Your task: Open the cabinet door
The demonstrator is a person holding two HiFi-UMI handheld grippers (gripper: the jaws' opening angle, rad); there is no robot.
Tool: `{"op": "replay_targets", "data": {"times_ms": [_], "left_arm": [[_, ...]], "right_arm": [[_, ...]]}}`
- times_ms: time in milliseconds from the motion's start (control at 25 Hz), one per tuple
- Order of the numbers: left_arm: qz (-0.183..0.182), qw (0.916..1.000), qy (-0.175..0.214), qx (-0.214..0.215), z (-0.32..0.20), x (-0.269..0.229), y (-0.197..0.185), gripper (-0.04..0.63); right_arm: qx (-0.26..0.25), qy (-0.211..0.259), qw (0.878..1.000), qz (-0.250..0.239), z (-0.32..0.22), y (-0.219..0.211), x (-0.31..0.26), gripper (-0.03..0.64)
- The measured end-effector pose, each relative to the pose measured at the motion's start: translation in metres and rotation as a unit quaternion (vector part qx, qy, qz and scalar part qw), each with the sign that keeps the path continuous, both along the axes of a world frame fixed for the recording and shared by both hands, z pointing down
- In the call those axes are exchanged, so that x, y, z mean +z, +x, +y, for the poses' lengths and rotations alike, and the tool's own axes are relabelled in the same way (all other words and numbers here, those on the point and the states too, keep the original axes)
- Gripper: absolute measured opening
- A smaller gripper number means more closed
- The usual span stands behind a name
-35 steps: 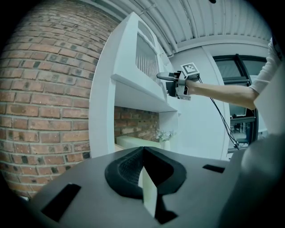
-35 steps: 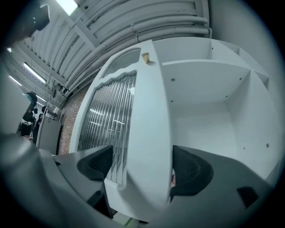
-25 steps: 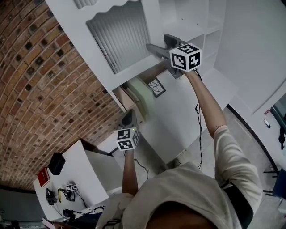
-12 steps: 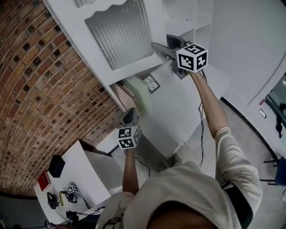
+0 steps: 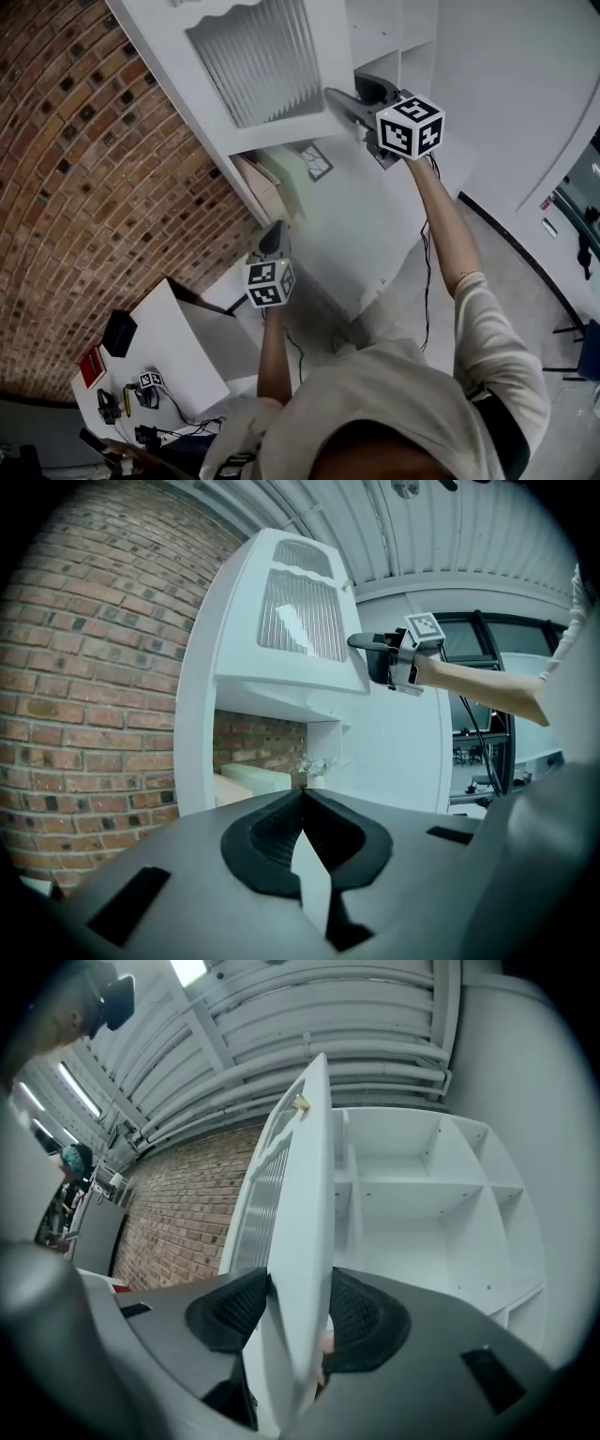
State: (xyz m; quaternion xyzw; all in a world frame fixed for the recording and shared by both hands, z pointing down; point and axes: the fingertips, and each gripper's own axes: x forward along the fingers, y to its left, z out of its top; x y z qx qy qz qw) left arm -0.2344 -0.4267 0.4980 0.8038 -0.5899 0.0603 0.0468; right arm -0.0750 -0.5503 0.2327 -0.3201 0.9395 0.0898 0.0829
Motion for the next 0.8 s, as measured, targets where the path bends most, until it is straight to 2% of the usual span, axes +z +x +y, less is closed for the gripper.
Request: {"op": "replay_targets", "data": {"times_ms": [320, 640, 800], "left_arm": [[0.005, 0.9989, 0.003, -0.047, 0.065, -0.004, 0.030, 0.026], [0.008, 0.9943, -0.001, -0.106, 0.153, -0.001, 0.033, 0.026], [0.007, 0.9935, 0.007, -0.113, 0.182, -0.009, 0.035, 0.026]], "right_arm": [[-0.041, 0.006, 0.999, -0.011, 0.059, 0.004, -0.002, 0.139], [-0.024, -0.003, 1.000, -0.002, 0.113, -0.011, -0.001, 0.107], [-0.021, -0.007, 1.000, 0.011, 0.138, -0.025, -0.001, 0.097]]}}
